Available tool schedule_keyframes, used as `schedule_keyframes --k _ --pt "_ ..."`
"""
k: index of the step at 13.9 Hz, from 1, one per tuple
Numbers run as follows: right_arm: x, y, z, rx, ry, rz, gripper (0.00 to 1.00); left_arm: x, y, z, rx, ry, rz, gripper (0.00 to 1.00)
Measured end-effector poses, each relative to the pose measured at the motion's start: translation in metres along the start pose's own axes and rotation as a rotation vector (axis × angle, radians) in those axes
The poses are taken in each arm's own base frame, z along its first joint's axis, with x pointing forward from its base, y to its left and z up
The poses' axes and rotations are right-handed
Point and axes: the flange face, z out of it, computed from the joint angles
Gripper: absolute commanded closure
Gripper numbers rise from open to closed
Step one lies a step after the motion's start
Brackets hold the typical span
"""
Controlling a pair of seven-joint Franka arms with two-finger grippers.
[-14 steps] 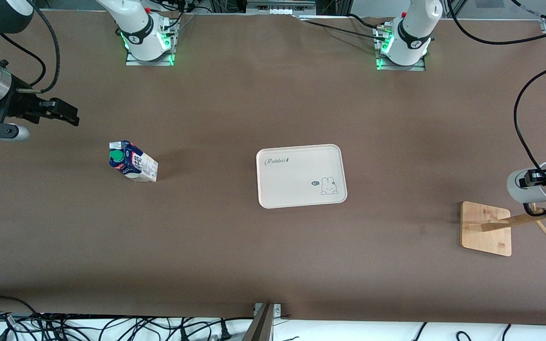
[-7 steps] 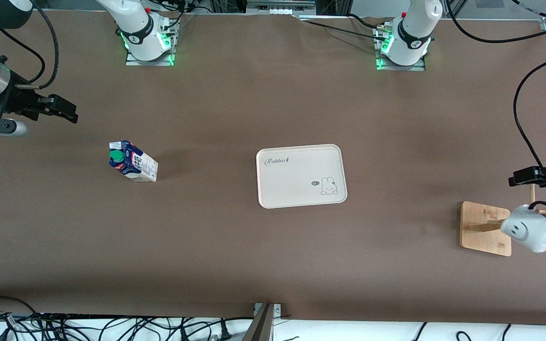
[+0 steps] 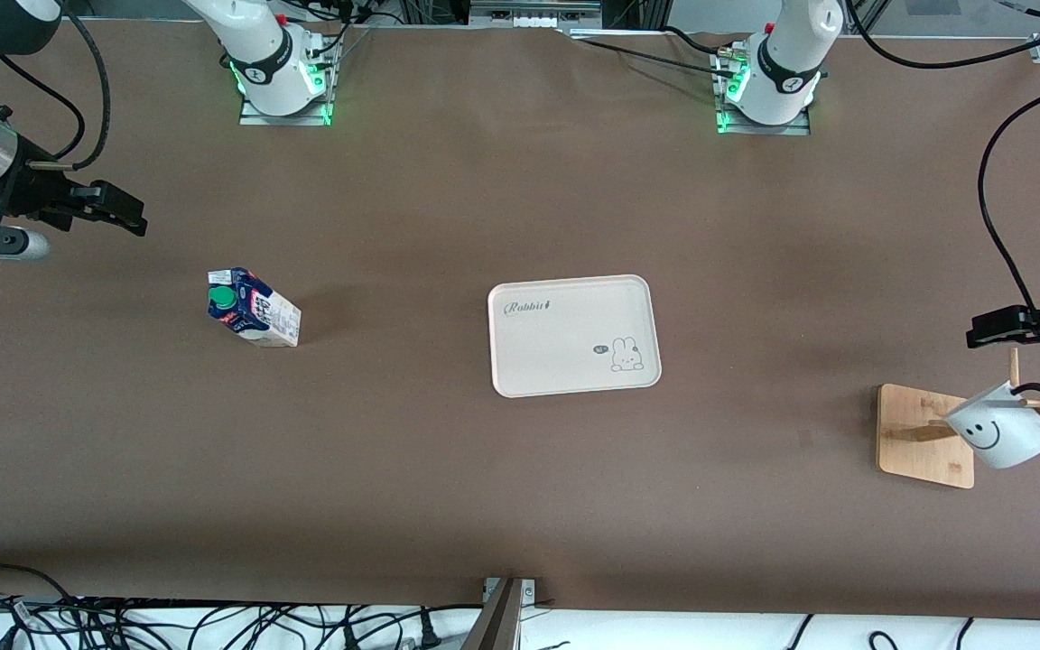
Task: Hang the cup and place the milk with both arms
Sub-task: 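Hang the mug handle on a peg of the wooden stand with the left gripper, then open the left gripper and raise it away from the hung mug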
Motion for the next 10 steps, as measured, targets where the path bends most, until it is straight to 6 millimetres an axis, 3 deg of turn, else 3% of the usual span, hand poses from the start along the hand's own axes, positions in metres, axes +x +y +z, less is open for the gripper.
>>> schedule_keyframes --k 7,10 --pt "0.001 0.001 -0.001 0.0 0.003 0.002 0.0 0.003 0.021 -0.001 0.018 -0.001 0.033 0.0" --pt "0.001 0.001 -0.001 0.0 0.003 0.002 0.0 0.006 0.054 -0.017 0.096 0.019 0.093 0.0"
